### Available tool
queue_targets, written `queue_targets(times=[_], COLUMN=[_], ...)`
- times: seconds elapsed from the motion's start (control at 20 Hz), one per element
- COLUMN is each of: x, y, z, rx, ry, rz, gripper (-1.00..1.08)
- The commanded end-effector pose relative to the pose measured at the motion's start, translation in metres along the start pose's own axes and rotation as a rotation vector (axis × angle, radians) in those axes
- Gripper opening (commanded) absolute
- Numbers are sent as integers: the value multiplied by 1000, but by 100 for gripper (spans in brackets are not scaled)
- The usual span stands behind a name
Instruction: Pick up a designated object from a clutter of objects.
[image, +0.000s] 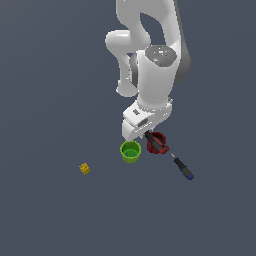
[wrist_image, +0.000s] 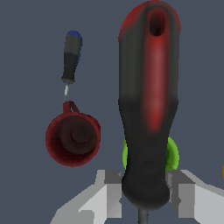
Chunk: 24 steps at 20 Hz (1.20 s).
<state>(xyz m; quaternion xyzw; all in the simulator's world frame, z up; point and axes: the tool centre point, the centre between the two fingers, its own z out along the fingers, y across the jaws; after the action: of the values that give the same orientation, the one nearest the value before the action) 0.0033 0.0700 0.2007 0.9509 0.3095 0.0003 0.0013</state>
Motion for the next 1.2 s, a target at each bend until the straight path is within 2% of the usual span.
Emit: queue_targets(times=[0.0,0.75,1.15], x=[-5,-32,-41], y=[-14,-99,-131], z=[-22,-163,-219], rx=[-1,1,2], ry=[1,0,0], rz=[0,0,1], gripper=[-100,-100,-100])
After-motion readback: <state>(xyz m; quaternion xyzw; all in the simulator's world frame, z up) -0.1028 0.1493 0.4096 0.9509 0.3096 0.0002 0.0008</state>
